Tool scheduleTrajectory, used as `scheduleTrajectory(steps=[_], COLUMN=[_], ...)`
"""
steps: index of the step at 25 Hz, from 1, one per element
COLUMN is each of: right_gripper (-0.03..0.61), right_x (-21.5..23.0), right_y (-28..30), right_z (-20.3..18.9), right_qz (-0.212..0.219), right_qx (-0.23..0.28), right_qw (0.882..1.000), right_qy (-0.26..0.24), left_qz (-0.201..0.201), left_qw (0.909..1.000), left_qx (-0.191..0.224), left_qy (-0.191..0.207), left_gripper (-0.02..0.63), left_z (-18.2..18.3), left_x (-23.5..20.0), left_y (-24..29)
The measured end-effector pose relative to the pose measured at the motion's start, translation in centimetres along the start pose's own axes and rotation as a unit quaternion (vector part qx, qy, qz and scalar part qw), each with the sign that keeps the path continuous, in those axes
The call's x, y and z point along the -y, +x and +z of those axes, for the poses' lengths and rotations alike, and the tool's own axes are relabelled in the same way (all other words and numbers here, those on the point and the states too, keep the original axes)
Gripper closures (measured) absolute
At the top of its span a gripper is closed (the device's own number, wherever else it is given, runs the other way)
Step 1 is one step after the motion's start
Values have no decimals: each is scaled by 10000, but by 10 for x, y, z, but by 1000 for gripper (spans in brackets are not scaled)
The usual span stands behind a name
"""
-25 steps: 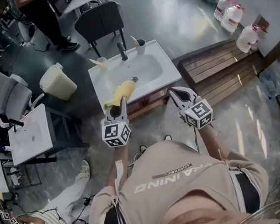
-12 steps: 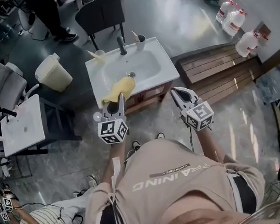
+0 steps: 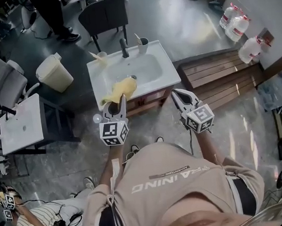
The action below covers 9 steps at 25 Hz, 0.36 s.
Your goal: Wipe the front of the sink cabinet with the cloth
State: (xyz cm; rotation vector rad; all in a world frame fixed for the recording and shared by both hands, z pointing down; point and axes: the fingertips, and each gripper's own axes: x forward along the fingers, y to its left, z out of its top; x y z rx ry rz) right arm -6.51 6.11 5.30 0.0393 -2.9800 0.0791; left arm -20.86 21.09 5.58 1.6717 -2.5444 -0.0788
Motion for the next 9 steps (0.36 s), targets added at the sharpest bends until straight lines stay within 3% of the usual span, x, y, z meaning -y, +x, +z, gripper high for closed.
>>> scheduleTrajectory(steps=[5, 9], right_gripper=[566, 566], right_x=[6, 15], right_y=[5, 9], right_z=[1, 15], right_qz=[-23, -36], right_qx=[-226, -92], right_qw=[9973, 9975], right_qy=[-703, -707], left_qz=[-42, -36], left_qw=[10000, 10000], left_qx=[-24, -67], left_qy=[-55, -30], left_gripper=[568, 568], left_z=[-3, -7], left_x=[3, 0], left_y=[0, 0])
